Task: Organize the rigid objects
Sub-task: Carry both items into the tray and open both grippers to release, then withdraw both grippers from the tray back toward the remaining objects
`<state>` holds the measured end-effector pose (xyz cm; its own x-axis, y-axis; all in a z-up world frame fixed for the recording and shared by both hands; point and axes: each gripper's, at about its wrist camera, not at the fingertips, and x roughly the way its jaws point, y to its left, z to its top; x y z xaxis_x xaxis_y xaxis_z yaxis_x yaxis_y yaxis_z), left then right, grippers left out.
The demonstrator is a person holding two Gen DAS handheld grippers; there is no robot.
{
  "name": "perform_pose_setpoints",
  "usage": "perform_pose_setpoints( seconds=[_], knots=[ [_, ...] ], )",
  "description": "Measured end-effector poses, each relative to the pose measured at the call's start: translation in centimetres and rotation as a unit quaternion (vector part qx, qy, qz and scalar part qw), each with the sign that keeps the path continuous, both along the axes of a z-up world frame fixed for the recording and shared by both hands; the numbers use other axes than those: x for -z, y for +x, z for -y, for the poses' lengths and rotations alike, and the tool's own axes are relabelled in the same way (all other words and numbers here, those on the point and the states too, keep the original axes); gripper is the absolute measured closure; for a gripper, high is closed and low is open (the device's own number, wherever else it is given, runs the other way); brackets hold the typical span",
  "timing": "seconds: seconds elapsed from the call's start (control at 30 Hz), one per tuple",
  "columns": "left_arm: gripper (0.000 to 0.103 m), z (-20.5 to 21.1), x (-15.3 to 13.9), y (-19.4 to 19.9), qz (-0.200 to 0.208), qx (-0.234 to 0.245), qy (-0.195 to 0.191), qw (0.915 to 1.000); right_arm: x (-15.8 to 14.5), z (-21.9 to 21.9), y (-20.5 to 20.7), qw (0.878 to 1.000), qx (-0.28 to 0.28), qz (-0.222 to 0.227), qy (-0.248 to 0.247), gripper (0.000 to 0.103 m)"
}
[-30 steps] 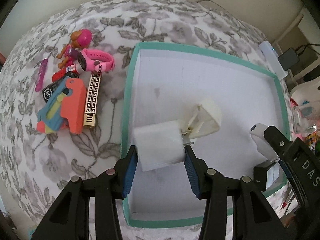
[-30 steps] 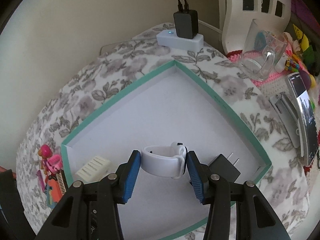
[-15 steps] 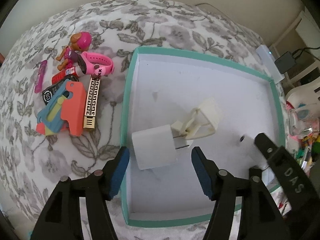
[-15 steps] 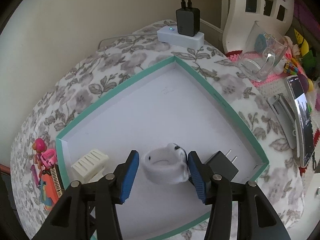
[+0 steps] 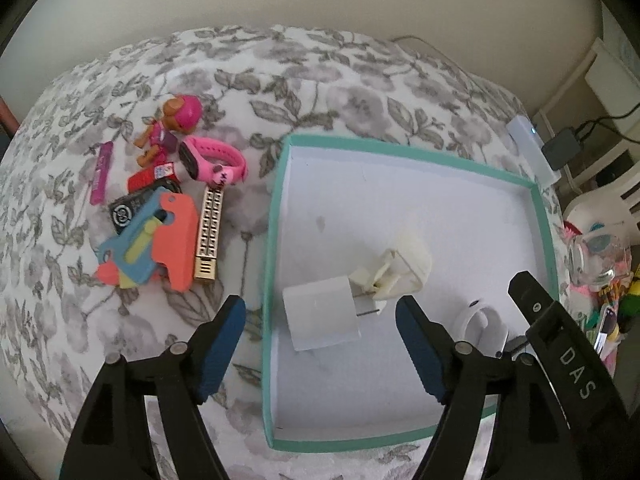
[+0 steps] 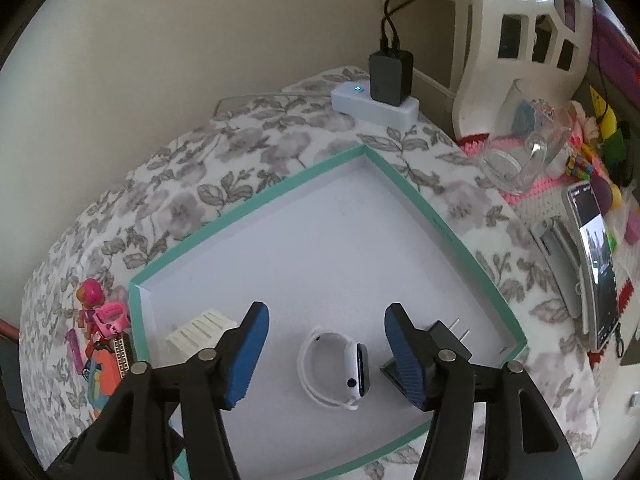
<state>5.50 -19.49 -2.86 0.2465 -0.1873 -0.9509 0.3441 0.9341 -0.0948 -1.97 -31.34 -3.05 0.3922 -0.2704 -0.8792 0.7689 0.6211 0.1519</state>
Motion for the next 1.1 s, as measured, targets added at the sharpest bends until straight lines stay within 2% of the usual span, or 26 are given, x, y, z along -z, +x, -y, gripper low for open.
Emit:
perform_pose_setpoints(
  seconds=[0.1,0.13,0.17,0.2,0.27,0.37,0.53,0.6,0.77,0.87,1.1],
  knots=[
    [0.023,-0.5,-0.1,0.3,0.005,-0.014,0.008,0.9999,0.0,-0.2,0.2,1.0,-0.004,-0.002,-0.006,0.034],
    [0.021,-0.7,-0.1,0.4,0.005,-0.019,0.011,0.9997,0.0,-0.2,0.2,1.0,-0.005,-0.003,-0.007,0.034],
    [0.014,-1.0,0.0,0.6,0.005,-0.027,0.015,0.9995,0.1,-0.2,0.2,1.0,-0.006,-0.004,-0.007,0.034],
    [0.013,-1.2,0.1,0.7,0.006,-0.033,0.017,0.9993,0.2,-0.2,0.2,1.0,-0.007,-0.006,-0.007,0.034],
    [0.013,-1.7,0.1,0.9,0.01,-0.045,0.025,0.9986,0.3,-0.2,0.3,1.0,-0.008,-0.01,-0.008,0.031],
    [0.013,-2.5,0.2,1.3,0.018,-0.066,0.042,0.9968,0.5,-0.4,0.4,1.0,-0.011,-0.014,-0.011,0.021],
    [0.013,-4.1,0.6,1.9,0.022,-0.105,0.056,0.9926,0.8,-0.6,0.7,0.999,-0.02,-0.021,-0.014,0.019],
    [0.013,-4.6,0.6,2.1,0.022,-0.116,0.056,0.9914,0.8,-0.7,0.8,0.999,-0.022,-0.024,-0.017,0.012],
    [0.013,-4.8,0.6,2.1,0.026,-0.118,0.061,0.9908,0.8,-0.8,0.9,0.999,-0.027,-0.026,-0.023,0.009],
    [0.013,-4.6,0.6,2.1,0.028,-0.114,0.062,0.9912,0.9,-0.8,1.0,0.999,-0.028,-0.029,-0.026,0.0],
    [0.013,-4.4,0.6,2.1,0.027,-0.106,0.06,0.9922,0.9,-0.7,1.0,0.999,-0.029,-0.031,-0.027,0.0]
  ],
)
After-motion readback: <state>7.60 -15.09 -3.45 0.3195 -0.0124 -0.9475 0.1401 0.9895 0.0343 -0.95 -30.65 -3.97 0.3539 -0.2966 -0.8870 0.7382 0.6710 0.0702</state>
